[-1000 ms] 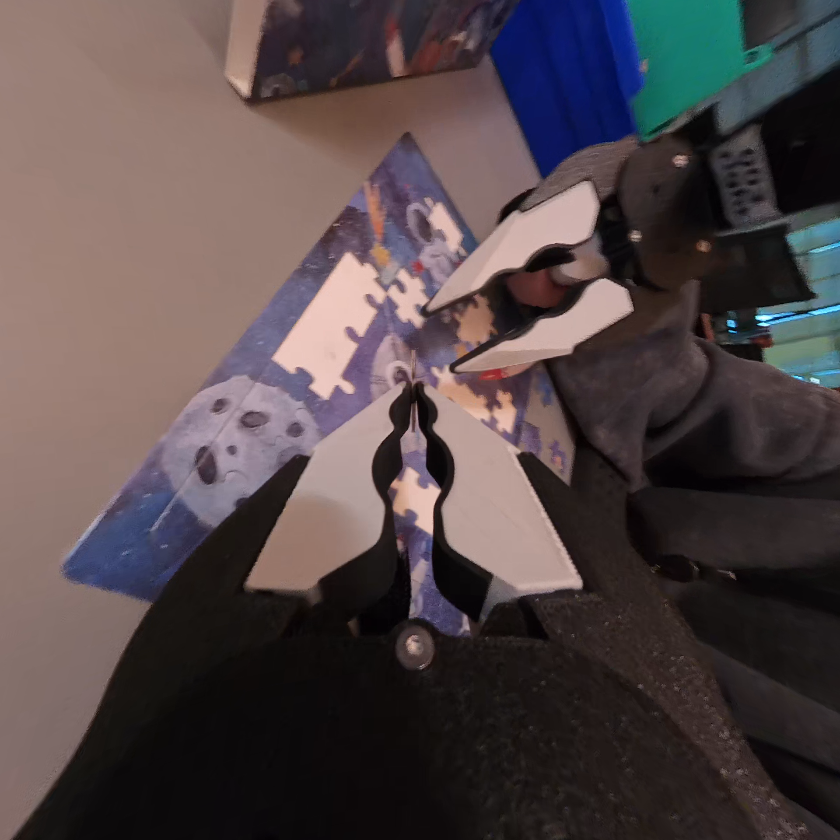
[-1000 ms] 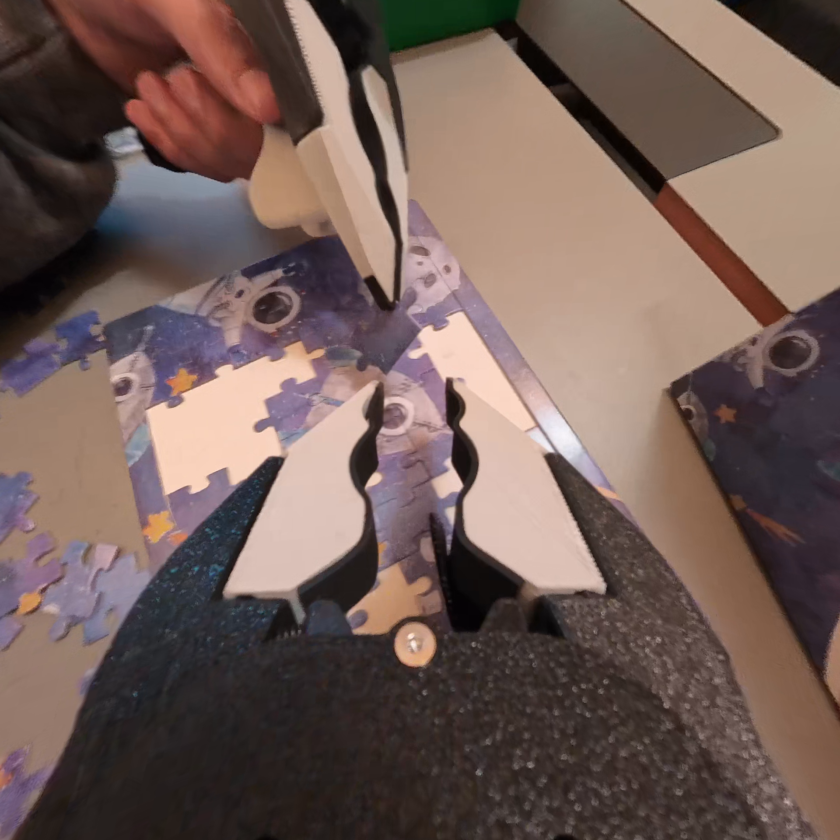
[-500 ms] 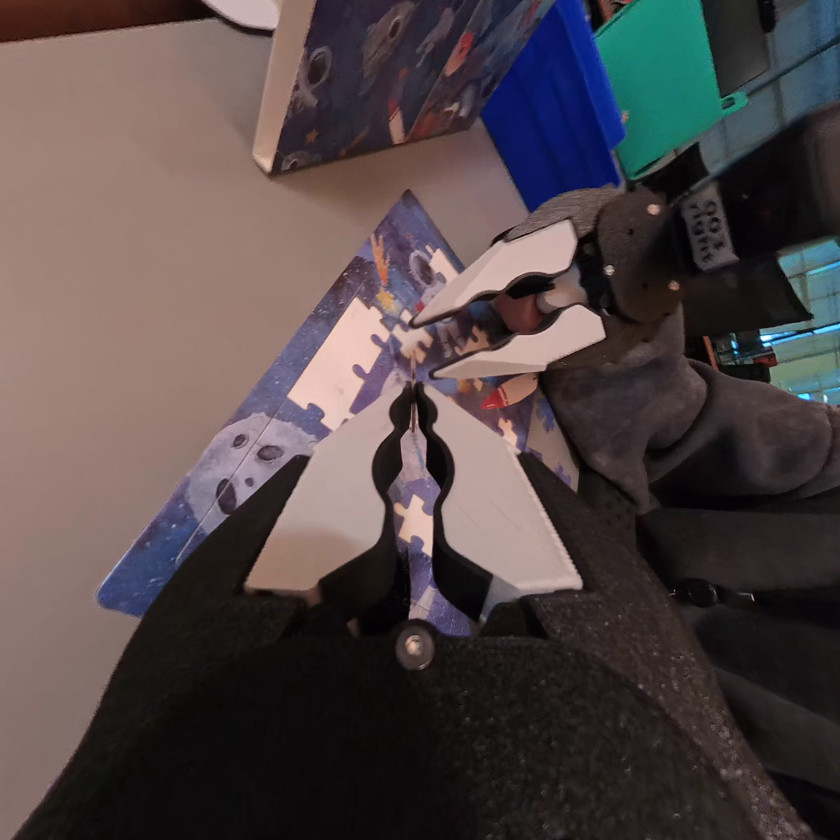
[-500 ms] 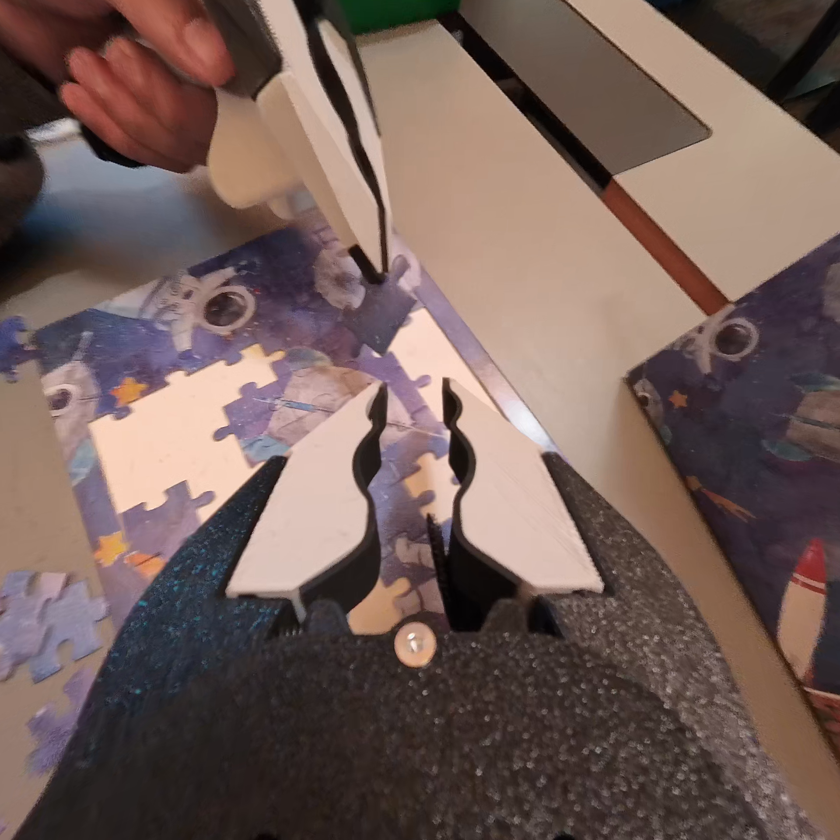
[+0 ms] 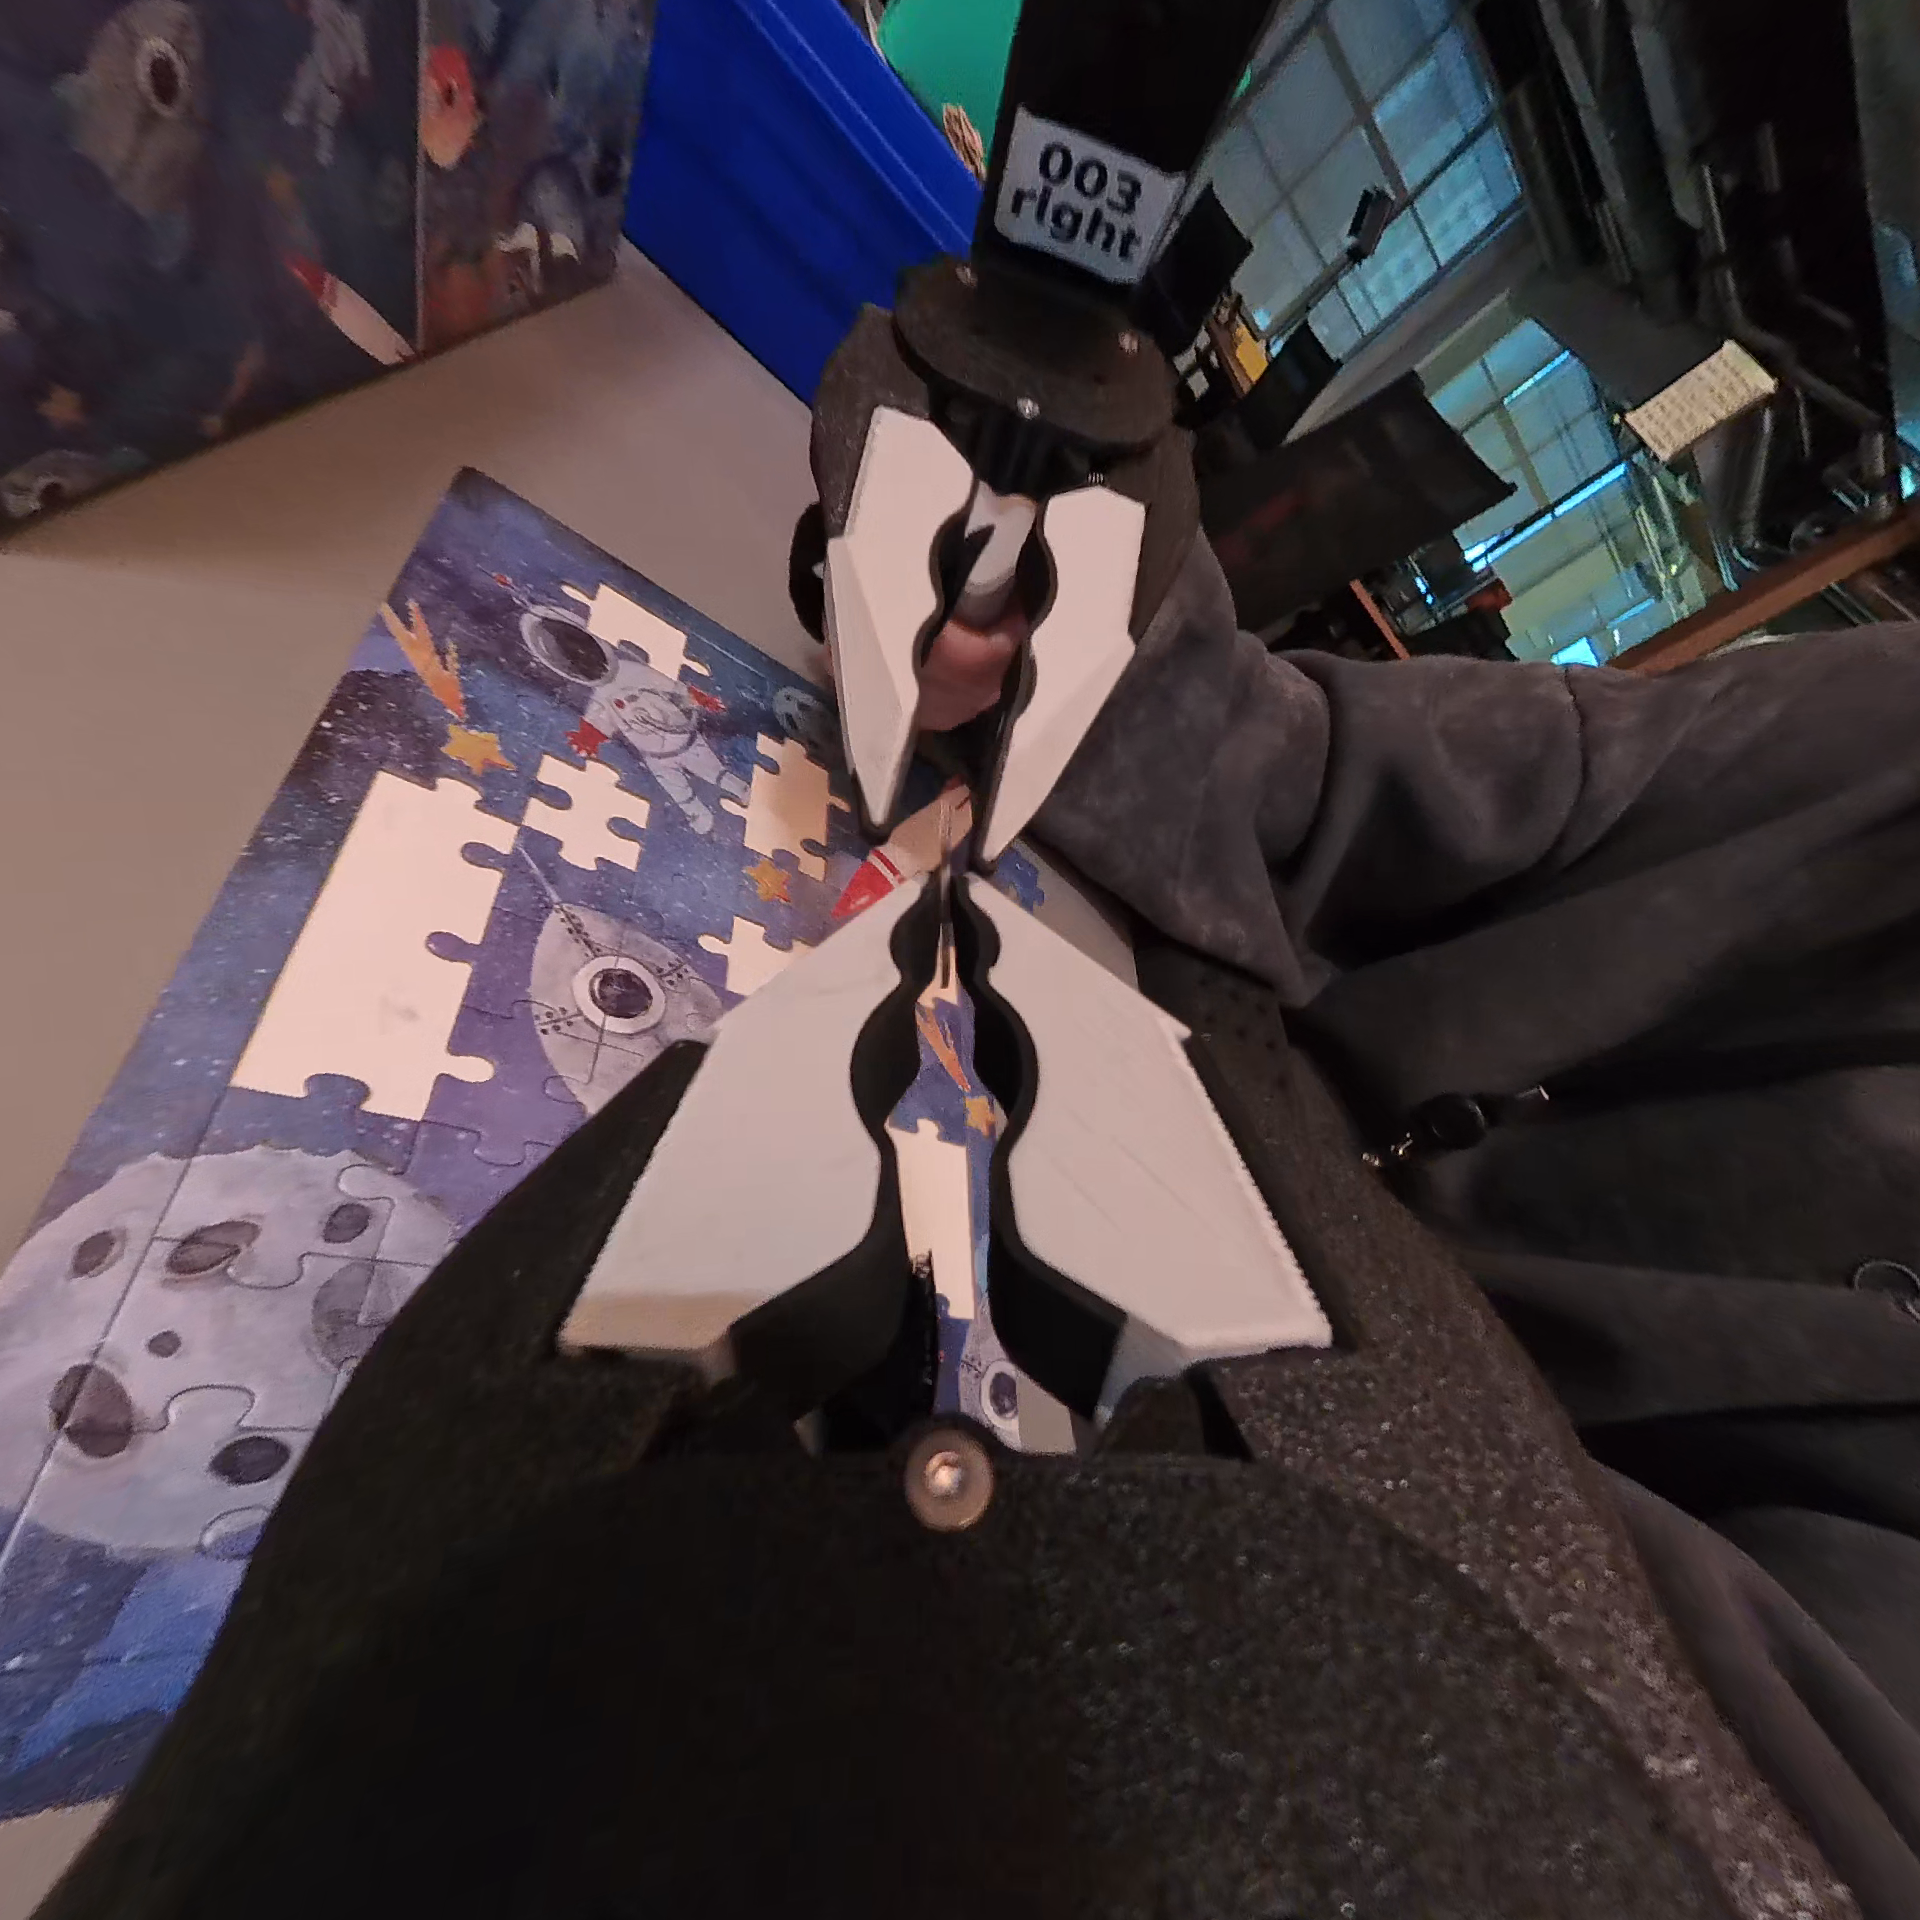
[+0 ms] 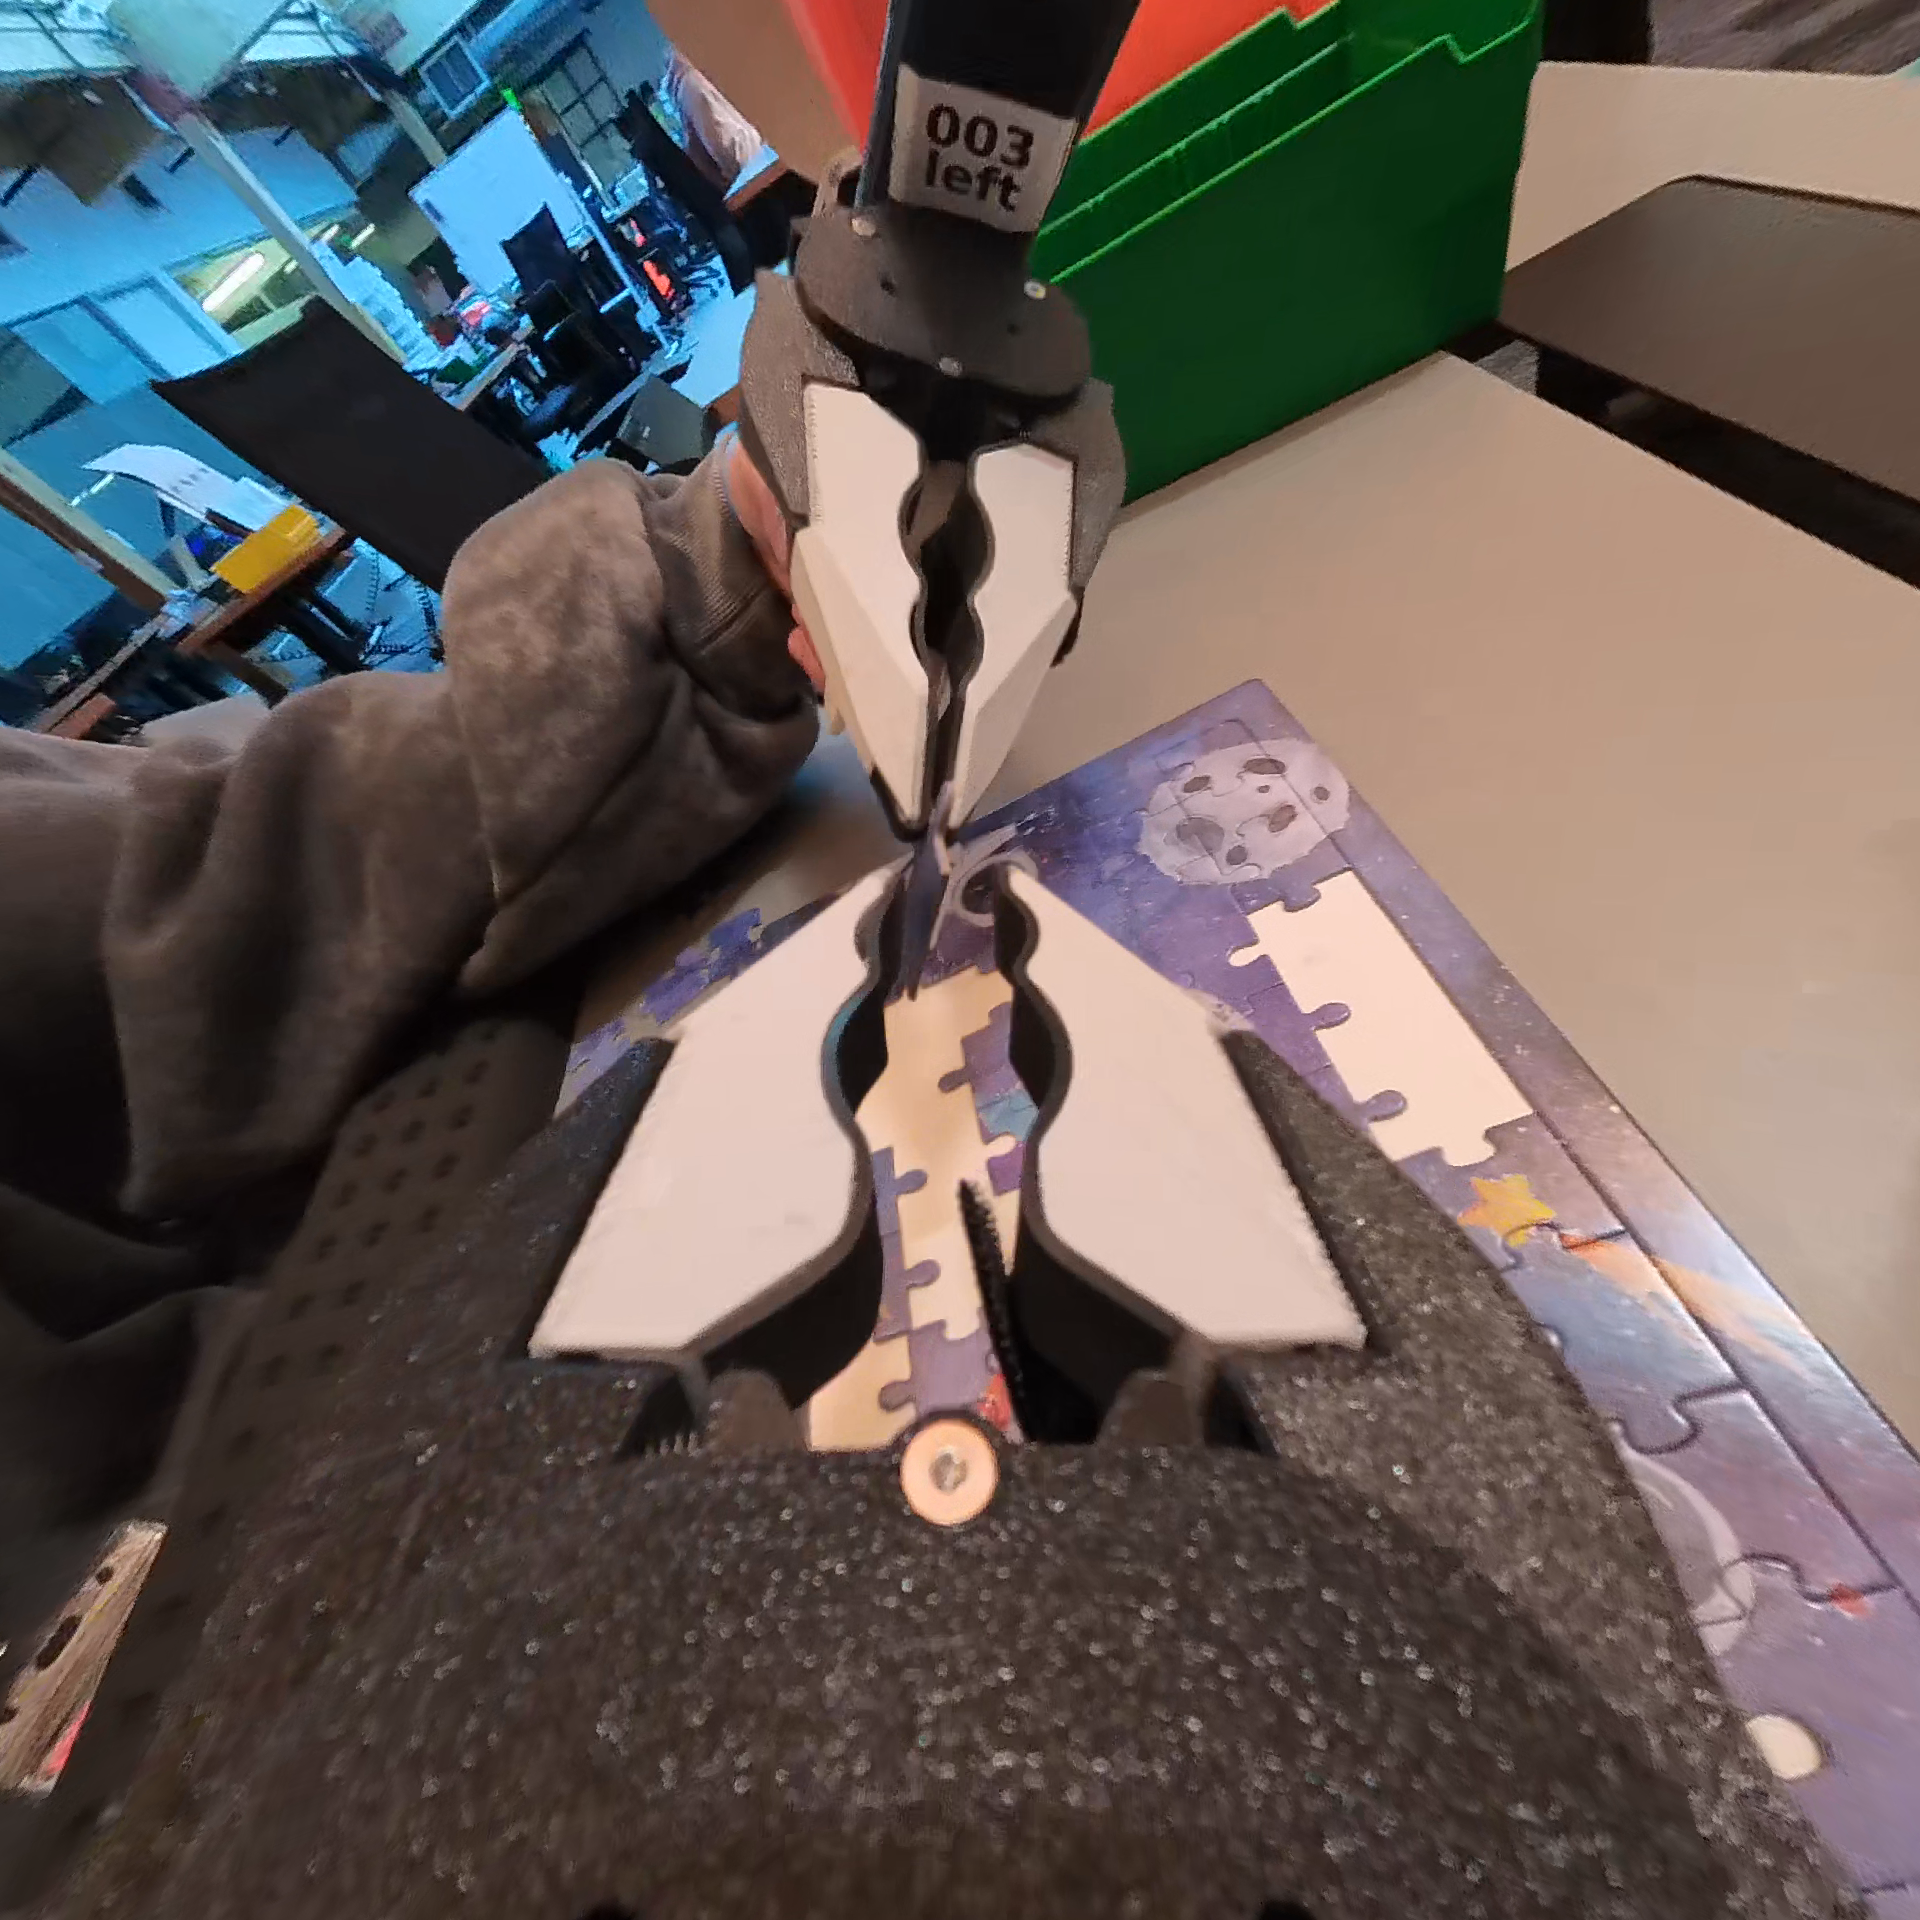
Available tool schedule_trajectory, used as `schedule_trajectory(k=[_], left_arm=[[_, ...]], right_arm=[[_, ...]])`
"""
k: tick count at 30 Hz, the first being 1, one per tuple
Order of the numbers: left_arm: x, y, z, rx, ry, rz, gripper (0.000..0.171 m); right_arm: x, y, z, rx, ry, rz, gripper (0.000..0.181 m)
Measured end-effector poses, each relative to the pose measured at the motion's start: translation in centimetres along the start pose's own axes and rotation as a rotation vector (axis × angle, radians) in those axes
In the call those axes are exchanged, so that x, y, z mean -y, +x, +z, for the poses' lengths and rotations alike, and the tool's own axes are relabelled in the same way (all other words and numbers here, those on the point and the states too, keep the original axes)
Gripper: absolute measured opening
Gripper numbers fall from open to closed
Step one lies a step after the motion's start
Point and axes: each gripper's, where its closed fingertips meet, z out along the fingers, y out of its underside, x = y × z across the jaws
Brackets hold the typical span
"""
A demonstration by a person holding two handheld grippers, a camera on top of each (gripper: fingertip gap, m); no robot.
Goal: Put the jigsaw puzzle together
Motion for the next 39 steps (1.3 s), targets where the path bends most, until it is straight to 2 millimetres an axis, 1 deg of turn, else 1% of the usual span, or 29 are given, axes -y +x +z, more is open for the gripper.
schedule_trajectory(k=[2,4,6,8,11,17,20,25,29,31,33,36,38,39], left_arm=[[-0.6,0.0,0.5,0.004,-0.037,0.006,0.002],[-0.9,0.0,1.0,0.009,-0.059,0.004,0.002],[-1.2,-0.2,1.3,0.014,-0.076,-0.001,0.002],[-1.6,-0.4,1.7,0.014,-0.094,-0.014,0.002],[-1.7,-0.6,2.1,0.015,-0.099,-0.026,0.002],[-1.6,-0.5,2.3,0.015,-0.102,-0.022,0.002],[-1.6,-0.5,2.5,0.011,-0.102,-0.027,0.002],[-1.5,0.2,3.1,-0.010,-0.106,-0.004,0.002],[-1.4,0.0,3.4,0.001,-0.111,-0.003,0.002],[-1.2,0.0,3.2,0.010,-0.101,0.004,0.002],[-1.1,0.0,2.6,0.028,-0.094,0.009,0.002],[-1.0,0.4,0.8,0.120,-0.085,-0.015,0.002],[-2.1,0.9,-0.6,0.207,-0.121,-0.133,0.002],[-3.4,1.2,-1.4,0.259,-0.154,-0.192,0.002]], right_arm=[[-0.8,-0.4,0.0,0.023,-0.046,-0.001,0.012],[-2.1,-0.8,0.0,0.046,-0.118,0.004,0.009],[-3.0,-0.6,0.1,0.031,-0.164,-0.005,0.004],[-3.5,-0.4,0.0,0.024,-0.187,-0.005,0.002],[-3.7,-0.1,-0.5,0.013,-0.197,-0.003,0.002],[-3.2,-0.2,-1.2,0.016,-0.178,0.001,0.002],[-3.4,-0.3,-1.2,0.023,-0.188,0.014,0.002],[-4.2,-1.0,-0.8,0.059,-0.227,0.019,0.002],[-4.4,-0.8,-0.9,0.044,-0.240,0.007,0.002],[-3.9,-0.6,-1.2,0.036,-0.217,0.020,0.002],[-3.4,-0.3,-1.7,0.019,-0.194,0.028,0.011],[-2.9,0.0,-2.9,-0.021,-0.193,0.016,0.017],[-2.6,0.4,-3.9,-0.080,-0.189,-0.017,0.017],[-2.4,0.4,-4.4,-0.102,-0.180,-0.034,0.017]])
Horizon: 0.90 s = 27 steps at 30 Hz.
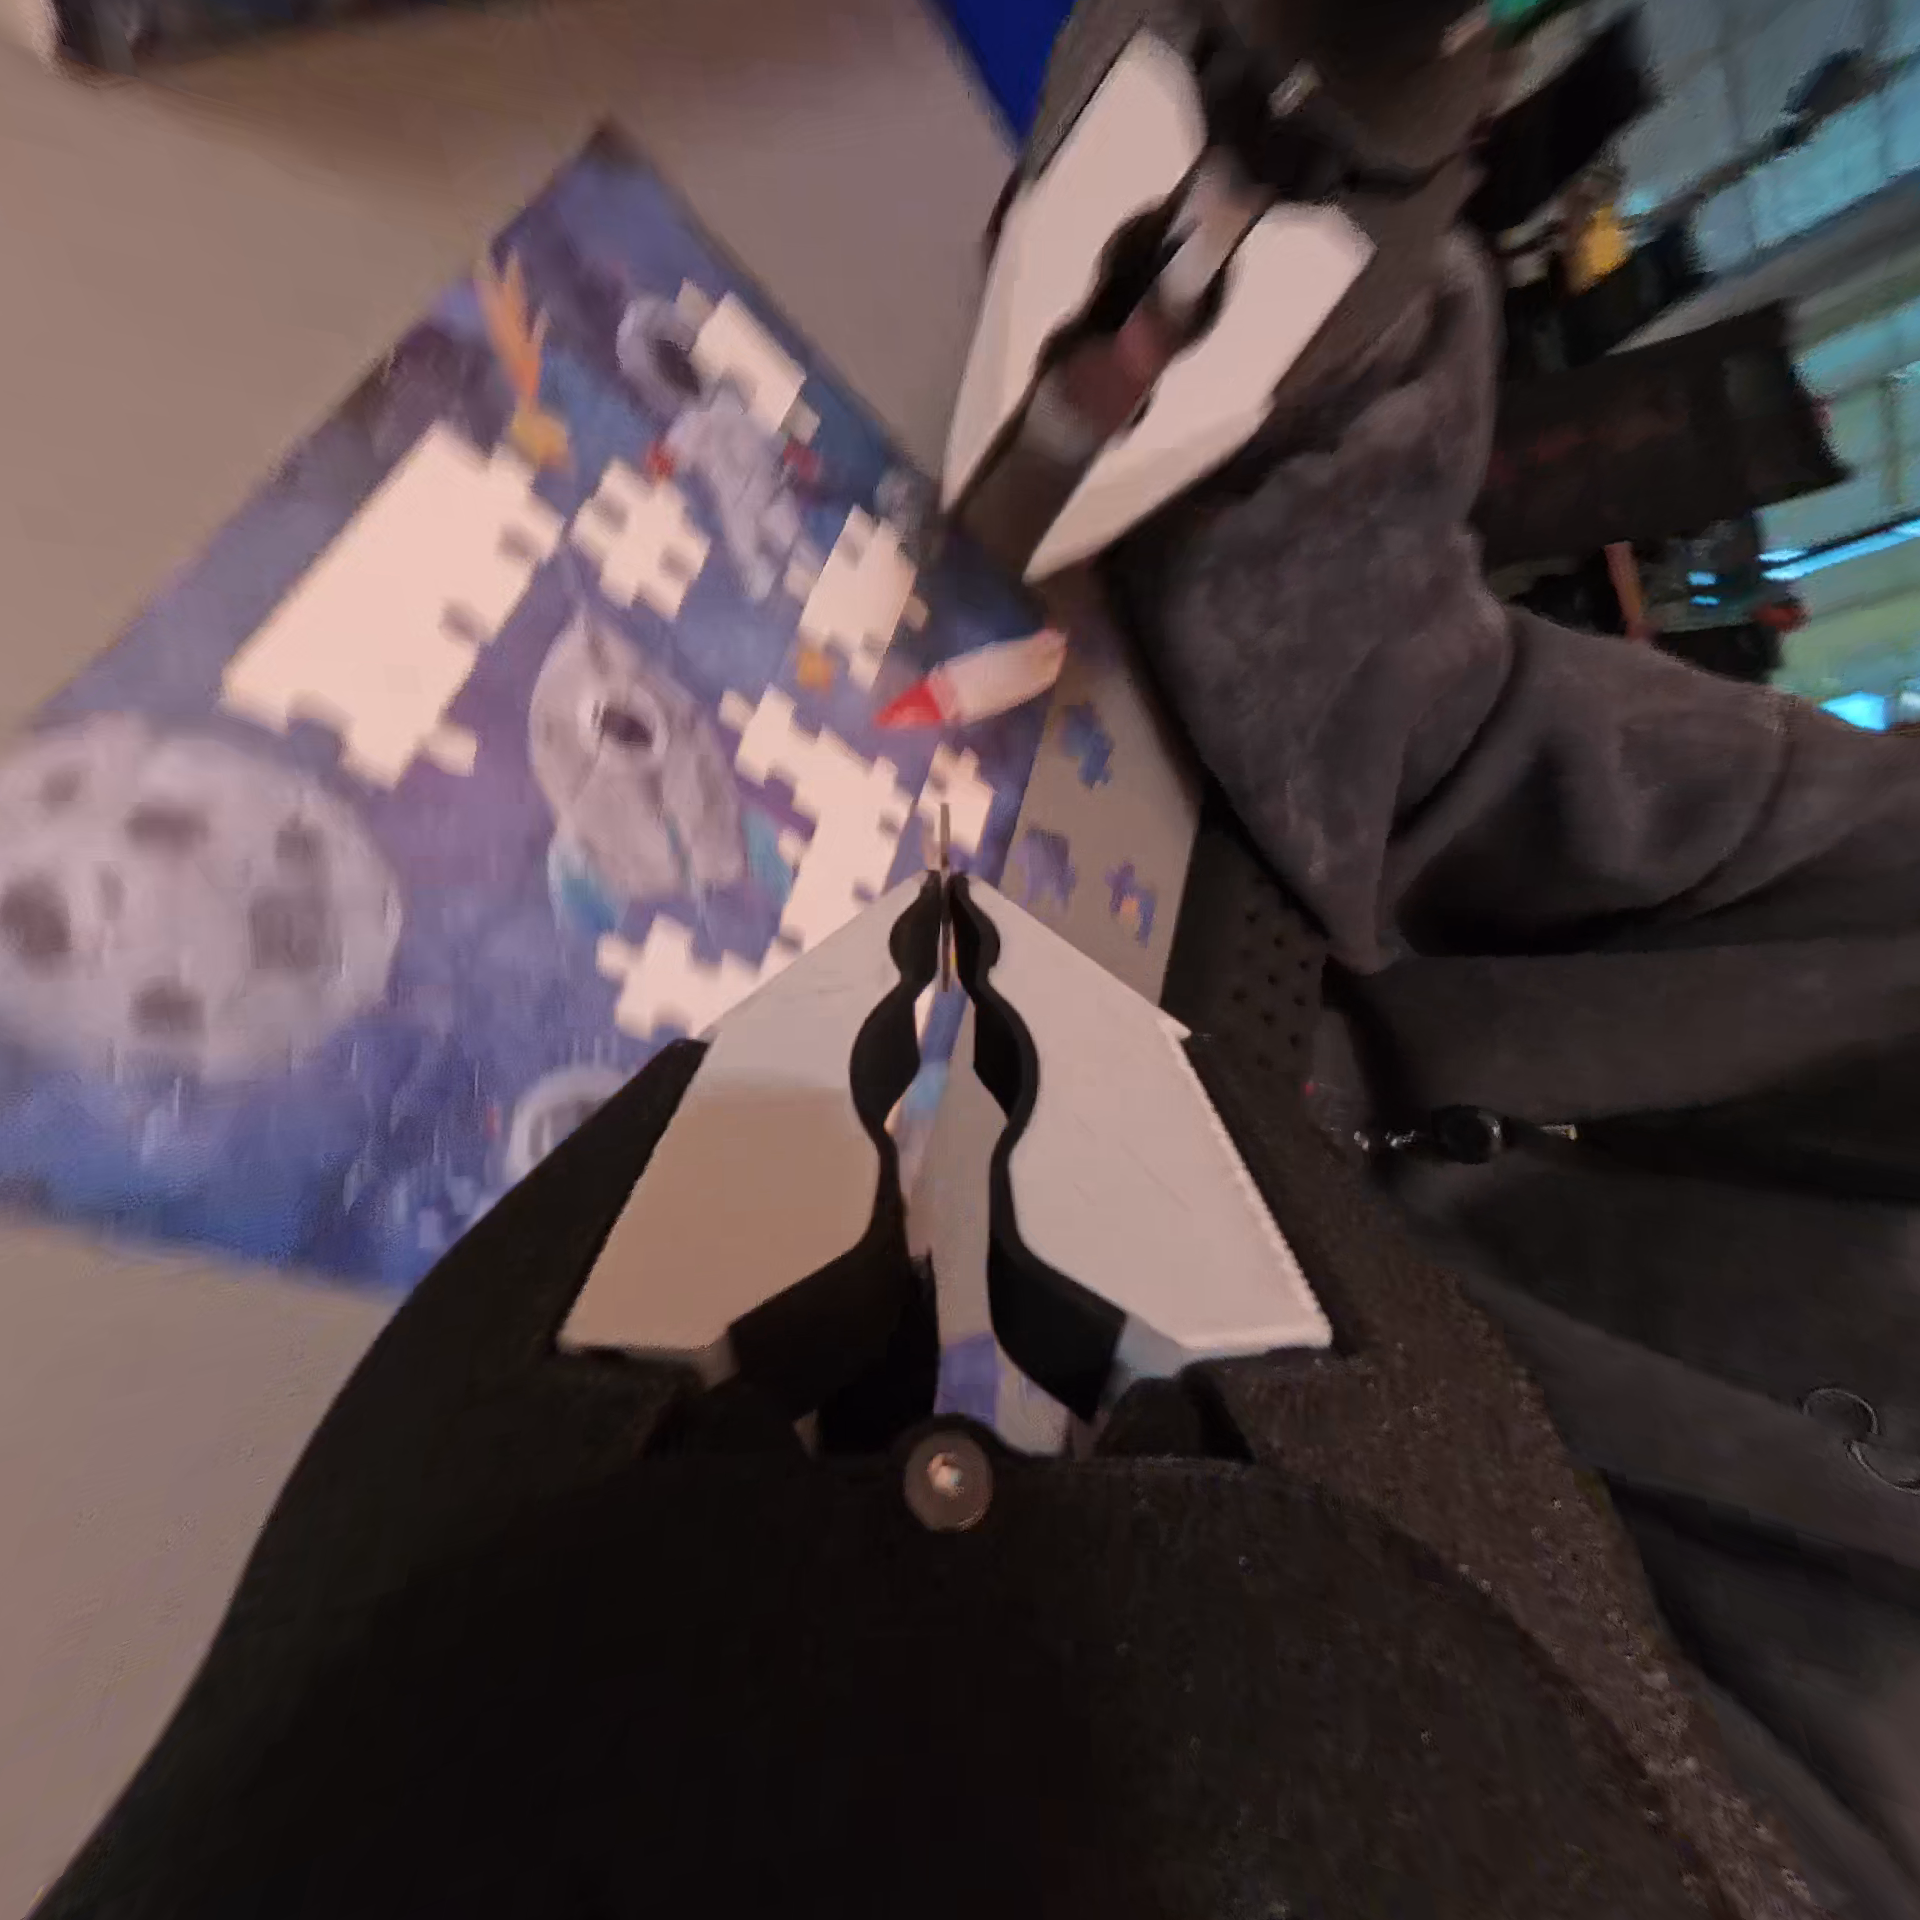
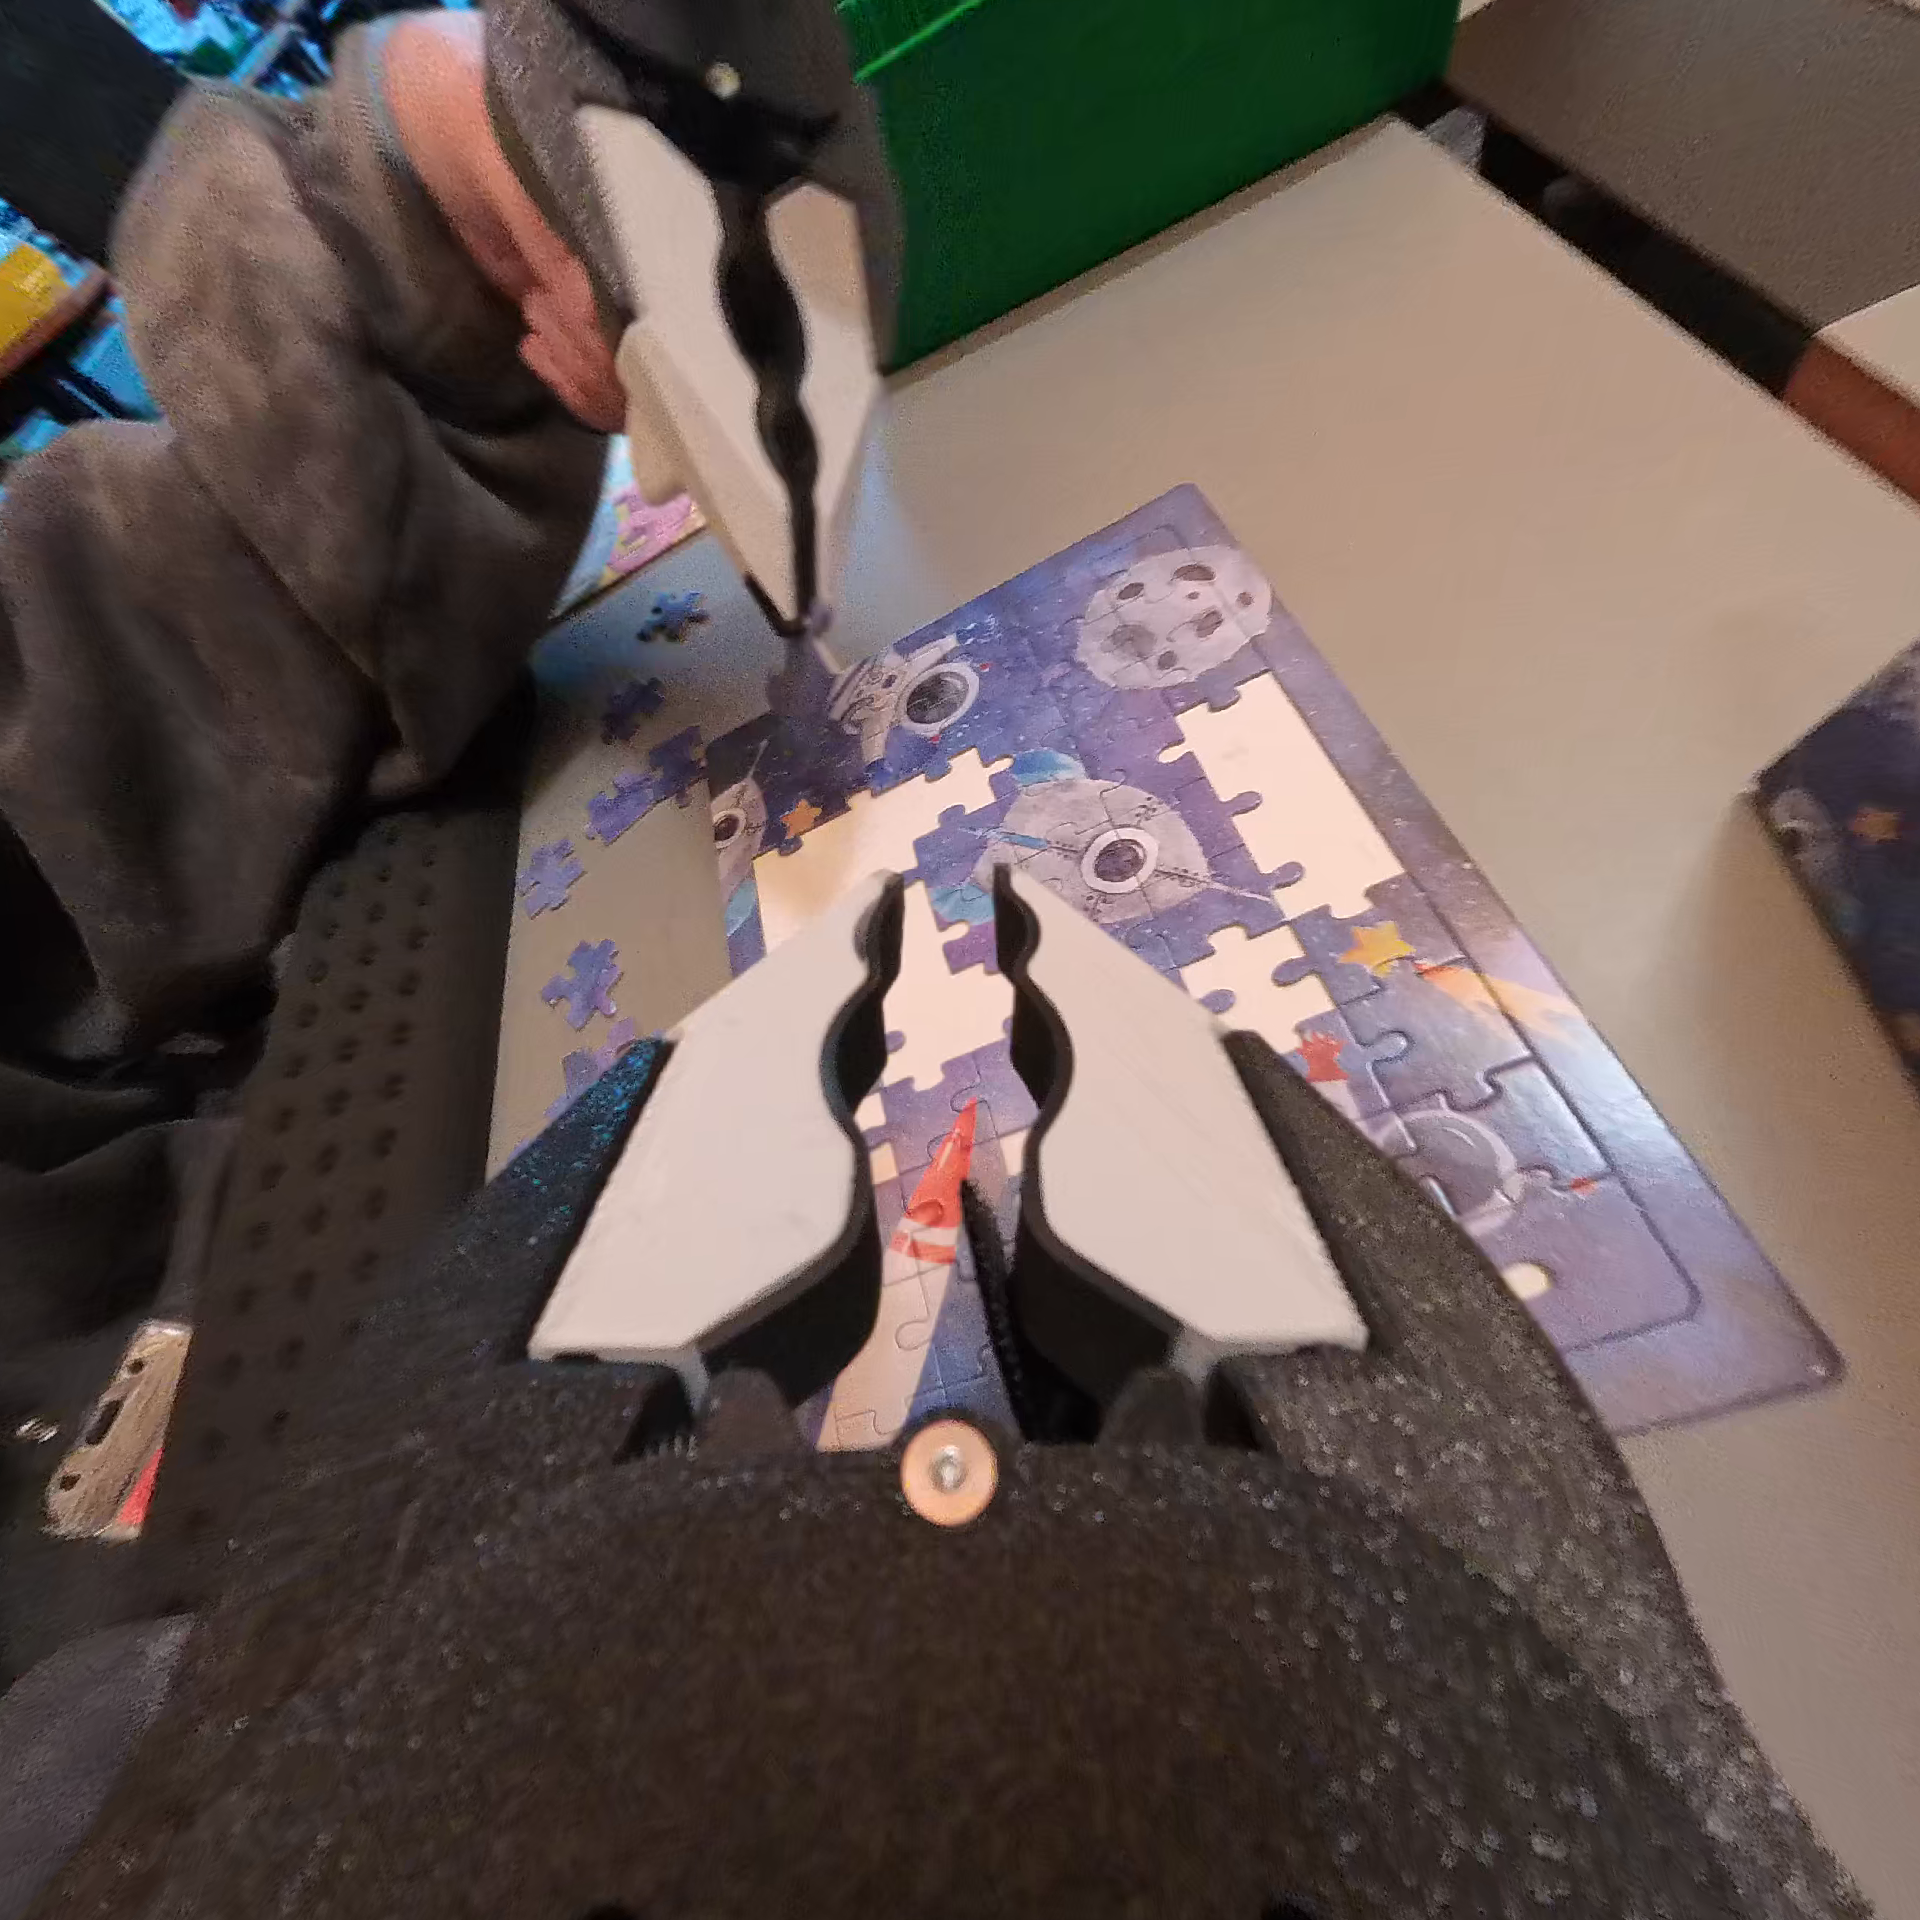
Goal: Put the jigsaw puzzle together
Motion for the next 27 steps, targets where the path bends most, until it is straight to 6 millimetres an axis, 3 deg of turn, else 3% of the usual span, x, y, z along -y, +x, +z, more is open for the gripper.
schedule_trajectory(k=[5,8,10,16,19,21,24,27], left_arm=[[-10.5,0.4,-4.0,0.211,-0.196,-0.029,0.002],[-14.2,-1.7,-6.7,0.355,-0.227,-0.112,0.002],[-15.6,-3.1,-7.7,0.391,-0.235,-0.168,0.002],[-15.0,-5.7,-7.9,0.299,-0.081,-0.318,0.002],[-16.3,-7.6,-8.3,0.355,-0.078,-0.362,0.005],[-16.1,-7.6,-8.6,0.345,-0.046,-0.369,0.011],[-15.4,-7.3,-9.9,0.418,0.021,-0.308,0.039],[-14.7,-5.3,-11.5,0.551,0.088,-0.149,0.041]], right_arm=[[1.0,-0.2,-1.4,-0.073,0.029,-0.052,0.017],[1.3,-0.5,-1.3,-0.083,0.035,-0.067,0.017],[1.0,-0.7,-1.0,-0.076,0.029,-0.060,0.017],[0.2,-0.6,-0.7,-0.087,-0.001,-0.058,0.017],[0.2,-0.3,-1.4,-0.103,0.006,-0.057,0.017],[0.2,0.0,-2.3,-0.121,0.009,-0.051,0.017],[0.5,0.2,-4.5,-0.181,0.008,-0.061,0.019],[1.8,-1.7,-8.1,-0.242,0.070,-0.121,0.020]])
